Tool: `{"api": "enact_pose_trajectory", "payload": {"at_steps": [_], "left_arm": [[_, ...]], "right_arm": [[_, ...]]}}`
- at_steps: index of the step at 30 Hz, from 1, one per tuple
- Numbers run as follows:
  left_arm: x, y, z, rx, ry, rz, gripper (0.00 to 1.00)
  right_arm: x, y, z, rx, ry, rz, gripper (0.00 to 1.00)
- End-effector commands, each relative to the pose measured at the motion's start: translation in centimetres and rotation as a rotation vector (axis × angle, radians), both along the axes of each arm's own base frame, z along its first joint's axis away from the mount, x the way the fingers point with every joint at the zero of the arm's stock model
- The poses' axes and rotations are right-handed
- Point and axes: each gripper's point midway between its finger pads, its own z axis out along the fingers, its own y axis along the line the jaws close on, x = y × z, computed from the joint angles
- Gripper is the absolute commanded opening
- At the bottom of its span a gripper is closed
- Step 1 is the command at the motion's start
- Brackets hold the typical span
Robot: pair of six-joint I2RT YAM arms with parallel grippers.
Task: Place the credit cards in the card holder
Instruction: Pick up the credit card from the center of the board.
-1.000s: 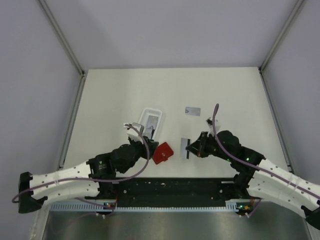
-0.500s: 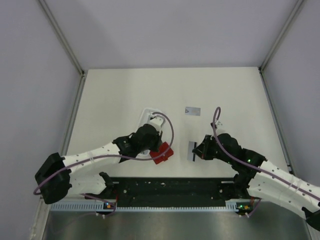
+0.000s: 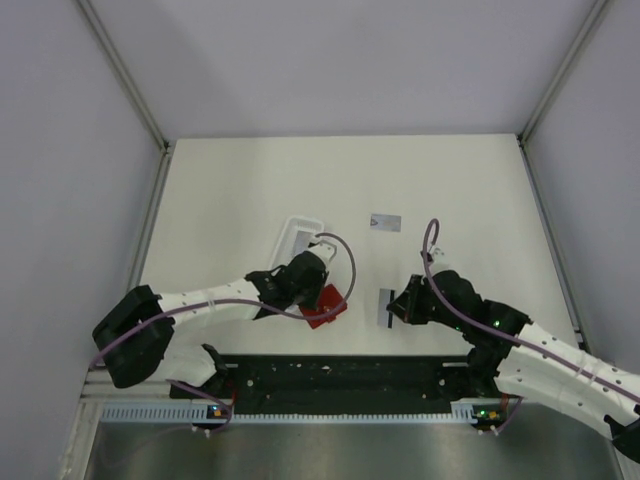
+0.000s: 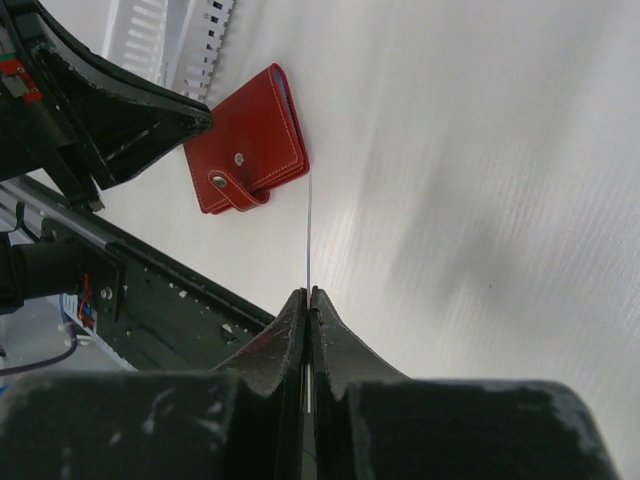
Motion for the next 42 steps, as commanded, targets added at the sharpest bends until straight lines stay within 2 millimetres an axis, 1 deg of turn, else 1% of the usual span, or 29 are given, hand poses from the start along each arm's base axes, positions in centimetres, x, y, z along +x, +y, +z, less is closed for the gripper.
{"api": "enact_pose_trajectory", "payload": {"at_steps": [1, 3, 6, 11, 19, 22, 26, 30, 36, 42], "left_arm": [[2.0, 1.9, 0.8, 0.039, -0.064, 0.105, 0.00], [2.5, 2.6, 0.7, 0.058, -0.066, 0.130, 0.00], [3.1, 2.9, 0.8, 0.087, -0.072, 0.154, 0.00], [3.5, 3.8, 0.3, 0.155, -0.066, 0.197, 0.00], [4.1, 3.8, -0.6, 0.215, -0.050, 0.216, 0.00], [4.5, 3.5, -0.5, 0.232, -0.045, 0.220, 0.00], [4.0, 2.7, -1.3, 0.235, 0.009, 0.186, 0.00], [2.7, 1.8, -1.9, 0.207, 0.080, 0.129, 0.00], [1.1, 1.4, -1.6, 0.164, 0.127, 0.095, 0.00], [-0.3, 1.2, -2.1, 0.165, 0.169, 0.086, 0.00]], "right_arm": [[0.0, 0.1, 0.1, 0.022, -0.001, -0.006, 0.00], [0.0, 0.1, 0.0, 0.023, 0.003, -0.004, 0.00], [-0.1, 0.0, 0.0, 0.025, 0.005, -0.006, 0.00], [-0.2, 0.0, -0.3, 0.023, 0.013, -0.004, 0.00], [-0.4, 0.0, -0.4, 0.030, 0.015, 0.001, 0.00], [-0.5, 0.0, -0.4, 0.036, 0.015, 0.003, 0.00], [-0.5, 0.0, -0.4, 0.042, 0.013, 0.001, 0.00], [-0.6, -0.1, -0.4, 0.048, 0.010, 0.000, 0.00], [-0.6, -0.1, -0.3, 0.052, 0.006, 0.000, 0.00], [-0.6, -0.1, -0.4, 0.050, 0.008, -0.001, 0.00]]}}
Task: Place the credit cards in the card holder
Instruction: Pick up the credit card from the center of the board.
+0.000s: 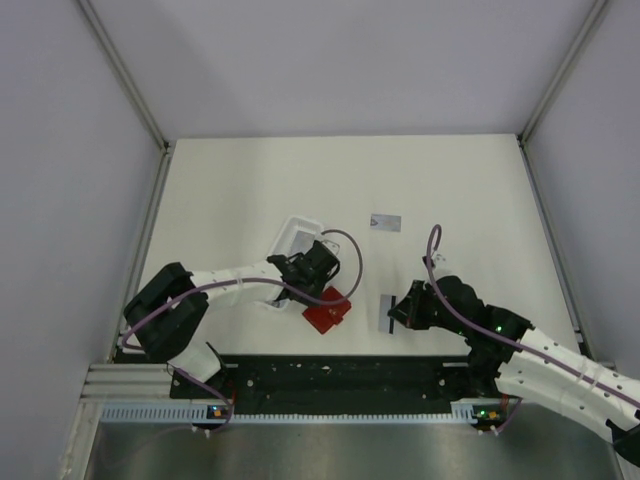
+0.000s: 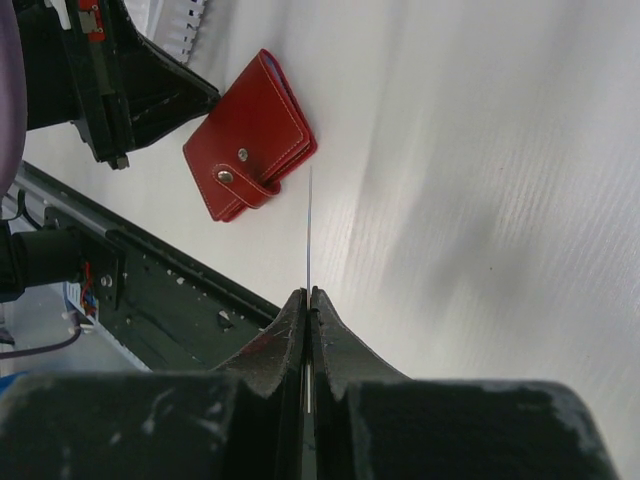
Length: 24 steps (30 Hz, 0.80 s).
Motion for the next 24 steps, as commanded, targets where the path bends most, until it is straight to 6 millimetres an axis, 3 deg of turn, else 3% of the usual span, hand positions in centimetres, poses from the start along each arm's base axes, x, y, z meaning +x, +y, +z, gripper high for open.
{"api": "enact_pose_trajectory", "payload": {"at_steps": [1, 10, 18, 24], "left_arm": [[-1.4, -0.7, 0.4, -0.041, 0.032, -0.006, 0.00], [-3.8, -2.3, 0.1, -0.084, 0.085, -0.029, 0.00], [-4.7, -3.8, 1.6, -0.148, 0.091, -0.050, 0.00], [-4.4, -3.1, 3.2, -0.157, 0.051, -0.021, 0.00]], "right_arm": [[0.4, 0.2, 0.8, 0.031, -0.022, -0.010, 0.00], [0.5, 0.3, 1.1, 0.038, -0.024, -0.015, 0.00], [0.5, 0.5, 1.4, 0.049, -0.025, -0.008, 0.00], [0.9, 0.7, 2.4, 0.055, -0.037, -0.017, 0.00]]}}
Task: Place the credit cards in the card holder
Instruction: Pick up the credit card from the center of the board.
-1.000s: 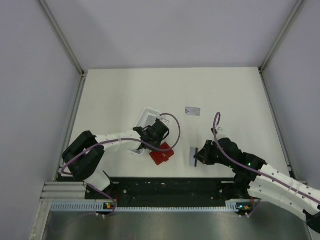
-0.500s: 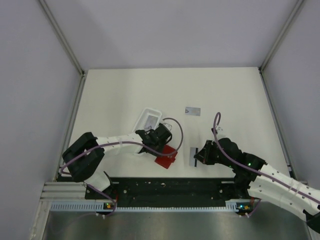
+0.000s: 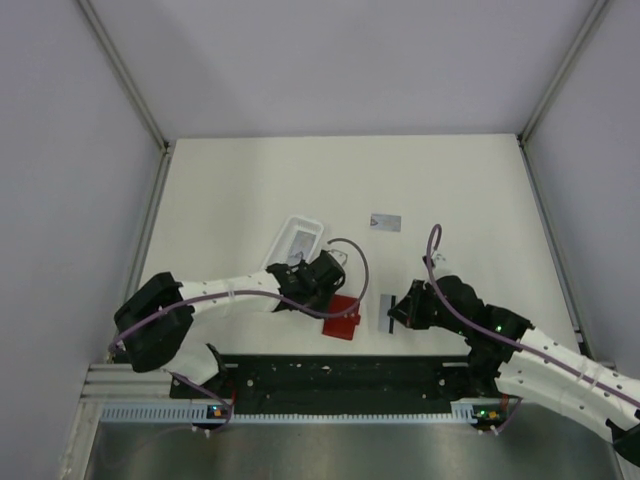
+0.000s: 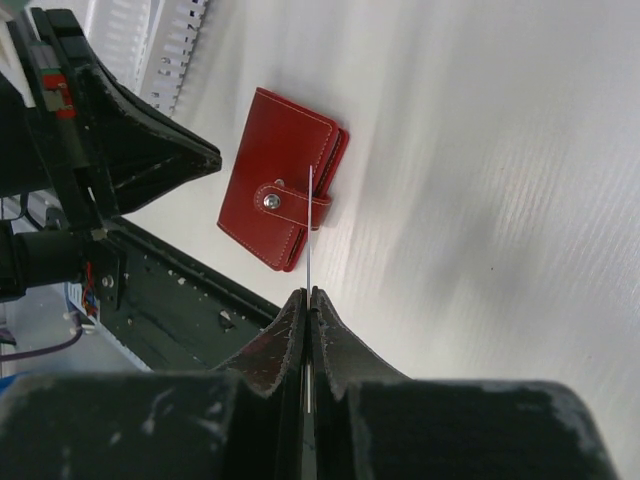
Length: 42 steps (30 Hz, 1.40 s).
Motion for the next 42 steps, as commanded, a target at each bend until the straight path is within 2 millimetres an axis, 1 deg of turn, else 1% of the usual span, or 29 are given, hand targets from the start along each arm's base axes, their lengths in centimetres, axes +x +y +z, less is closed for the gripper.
{"api": "enact_pose_trajectory", "payload": {"at_steps": [1, 3, 4, 5, 7, 10, 11, 14, 16, 19, 23, 26, 29, 31, 34, 36, 42], "left_arm": [[0.0, -0.1, 2.8, -0.074, -0.038, 0.029, 0.00], [0.0, 0.0, 3.9, -0.112, -0.058, 0.041, 0.00], [0.0, 0.2, 4.4, -0.128, -0.068, 0.050, 0.00], [0.0, 0.2, 4.8, -0.146, -0.081, 0.056, 0.00], [0.0, 0.4, 5.5, -0.182, -0.106, 0.063, 0.00], [-0.1, 1.2, 5.5, -0.200, -0.133, 0.081, 0.00], [-0.2, 1.4, 5.6, -0.209, -0.140, 0.085, 0.00], [-0.2, 1.8, 5.7, -0.229, -0.156, 0.093, 0.00], [-0.3, 2.1, 5.5, -0.228, -0.158, 0.100, 0.00], [-0.4, 2.2, 5.4, -0.233, -0.159, 0.099, 0.00], [-0.6, 2.5, 5.0, -0.226, -0.157, 0.095, 0.00], [-0.8, 2.5, 4.8, -0.228, -0.155, 0.087, 0.00], [-0.8, 2.7, 4.6, -0.224, -0.157, 0.090, 0.00], [-0.9, 2.7, 4.5, -0.227, -0.154, 0.091, 0.00], [-1.0, 2.7, 4.4, -0.232, -0.148, 0.091, 0.00], [-1.0, 2.6, 4.3, -0.232, -0.148, 0.089, 0.00], [-0.8, 2.4, 4.4, -0.227, -0.148, 0.087, 0.00]], "right_arm": [[0.9, 1.0, 2.7, 0.047, -0.036, -0.002, 0.00], [1.2, 1.7, 3.1, 0.020, -0.018, 0.017, 0.00], [1.4, 2.1, 3.7, 0.020, -0.016, 0.027, 0.00], [1.5, 2.5, 3.9, 0.011, -0.010, 0.036, 0.00], [2.3, 3.4, 4.8, 0.019, 0.000, 0.024, 0.00], [2.5, 5.6, 5.7, 0.031, 0.027, 0.057, 0.00], [2.7, 6.3, 6.4, 0.034, 0.021, 0.059, 0.00], [2.7, 8.7, 7.1, 0.049, 0.005, 0.075, 0.00], [2.9, 9.4, 7.0, 0.049, 0.023, 0.041, 0.00], [3.4, 9.6, 5.5, 0.050, 0.084, -0.046, 0.00], [3.9, 9.6, 3.0, -0.028, 0.143, -0.097, 0.00], [3.6, 10.1, 1.3, -0.069, 0.192, -0.087, 0.00], [3.2, 10.3, 0.2, -0.106, 0.215, -0.074, 0.00], [3.3, 9.8, -0.2, -0.131, 0.220, -0.092, 0.00], [3.2, 8.2, -0.6, -0.177, 0.220, -0.138, 0.00], [3.0, 7.3, -0.6, -0.190, 0.217, -0.155, 0.00], [2.2, 5.0, -1.9, -0.248, 0.232, -0.184, 0.00]]}}
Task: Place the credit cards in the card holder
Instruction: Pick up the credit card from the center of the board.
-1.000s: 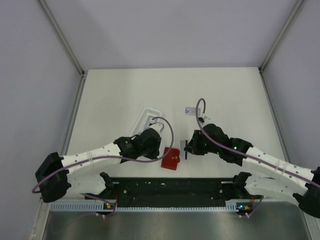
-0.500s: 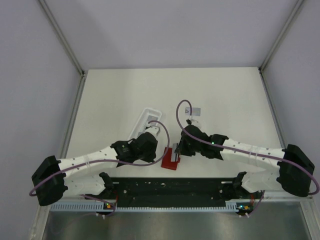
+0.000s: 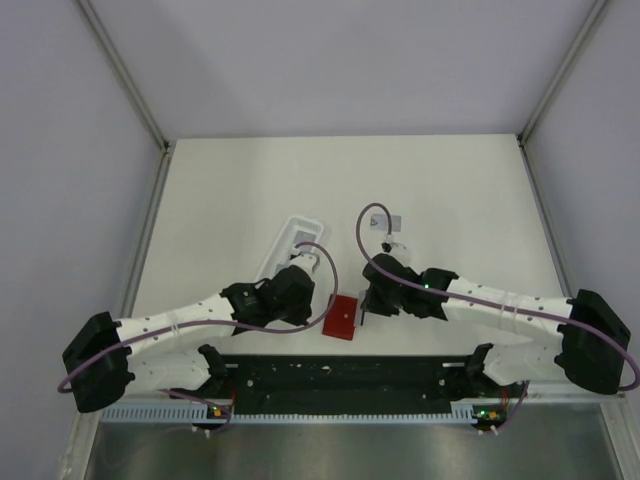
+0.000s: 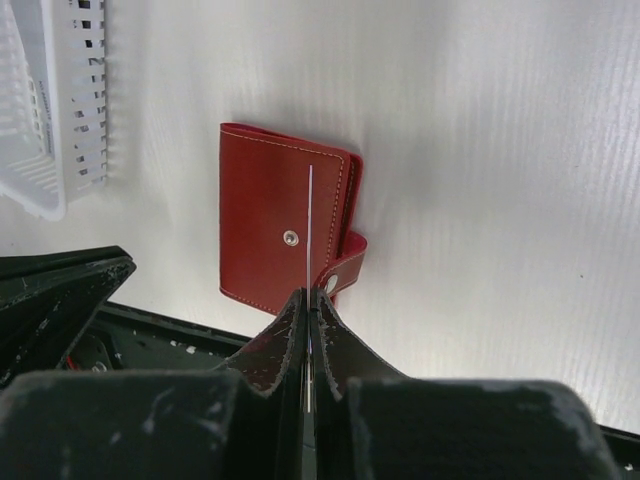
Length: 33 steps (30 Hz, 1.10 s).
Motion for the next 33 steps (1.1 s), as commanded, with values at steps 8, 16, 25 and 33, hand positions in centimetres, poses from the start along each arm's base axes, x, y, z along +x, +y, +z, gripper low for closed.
{"api": "enact_pose_trajectory", "payload": {"at_steps": [8, 16, 25, 33], "left_arm": [[1.0, -1.3, 1.4, -0.043, -0.044, -0.009, 0.00], [1.0, -3.5, 3.7, -0.154, -0.089, -0.092, 0.00], [-0.6, -8.4, 6.8, -0.285, -0.154, -0.275, 0.00], [-2.3, -12.1, 5.0, -0.268, -0.120, -0.353, 0.00]], "right_arm": [[-1.1, -3.0, -1.0, -0.044, -0.001, -0.055, 0.00], [-1.6, -3.9, -2.4, -0.069, 0.018, -0.070, 0.00], [-1.6, -2.7, -2.1, 0.039, -0.007, -0.044, 0.00], [-1.9, -2.2, -2.8, 0.100, 0.012, -0.041, 0.00]]}}
